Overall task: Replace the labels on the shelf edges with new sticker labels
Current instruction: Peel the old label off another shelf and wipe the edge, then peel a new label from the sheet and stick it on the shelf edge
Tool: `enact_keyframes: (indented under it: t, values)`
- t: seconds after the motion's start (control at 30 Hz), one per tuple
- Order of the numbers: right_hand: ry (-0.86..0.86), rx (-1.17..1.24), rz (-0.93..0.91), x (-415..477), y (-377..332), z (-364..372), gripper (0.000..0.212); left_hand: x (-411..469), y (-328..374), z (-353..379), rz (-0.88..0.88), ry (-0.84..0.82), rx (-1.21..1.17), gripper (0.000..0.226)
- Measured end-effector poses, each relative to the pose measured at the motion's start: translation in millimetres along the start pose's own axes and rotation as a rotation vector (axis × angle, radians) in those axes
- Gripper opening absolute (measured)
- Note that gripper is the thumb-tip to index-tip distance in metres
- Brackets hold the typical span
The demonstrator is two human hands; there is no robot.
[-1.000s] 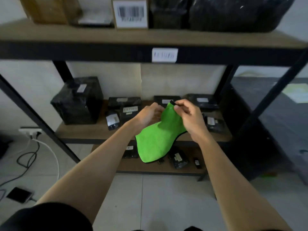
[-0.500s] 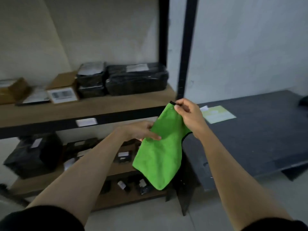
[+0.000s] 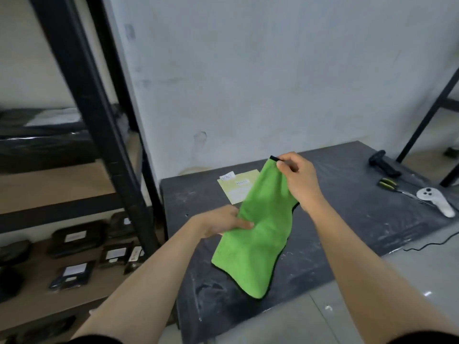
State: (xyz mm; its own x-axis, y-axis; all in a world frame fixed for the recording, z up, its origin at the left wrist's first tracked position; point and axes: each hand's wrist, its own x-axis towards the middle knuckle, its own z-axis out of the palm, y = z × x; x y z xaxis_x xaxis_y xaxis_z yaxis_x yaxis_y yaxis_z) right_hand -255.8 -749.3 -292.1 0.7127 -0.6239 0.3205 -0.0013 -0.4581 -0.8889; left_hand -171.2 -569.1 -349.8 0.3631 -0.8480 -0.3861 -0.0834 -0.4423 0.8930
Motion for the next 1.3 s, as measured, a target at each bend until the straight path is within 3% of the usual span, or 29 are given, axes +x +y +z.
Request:
enact_keyframes:
  t: [0.1,0.23,0.33,0.4,0.53,0.7,0.77,0.87,1.0,1.13,1.3]
  values:
    - [-0.123,-0.001,0.014,33,34,14,0.009,53,-10,-16,-0.018,0.162,-0.360,0.022]
    - [-0.422,0.022,0.052,81,66,58,0.010,103,-29,-59,0.036,0.177,-0.831,0.042]
    - [-0.624,-0.020,0.075,106,89,103,0.014,126,-49,-96,0.097,0.170,-1.069,0.061]
    - [-0.745,-0.059,0.055,118,104,133,0.015,142,-62,-118,0.041,0.283,-1.117,0.059]
    - [-0.837,0.019,0.112,139,134,172,0.015,176,-93,-151,-0.115,0.595,-0.994,0.031]
    - [-0.685,-0.042,0.239,166,190,185,0.011,195,-128,-192,-0.290,0.638,-0.805,0.037]
    - [-0.556,-0.136,0.260,173,217,185,0.010,204,-140,-206,-0.357,0.743,-0.491,0.037]
    - [-0.332,-0.331,0.262,184,253,182,0.014,222,-147,-216,-0.471,0.916,0.171,0.051]
    - [-0.211,-0.448,0.270,199,285,177,0.026,254,-136,-195,-0.429,1.015,0.628,0.057]
    - [-0.262,-0.467,0.258,210,302,177,0.031,291,-122,-160,-0.240,0.912,0.728,0.052]
    - [-0.267,-0.475,0.185,213,306,180,0.020,309,-131,-119,-0.156,0.769,0.901,0.053]
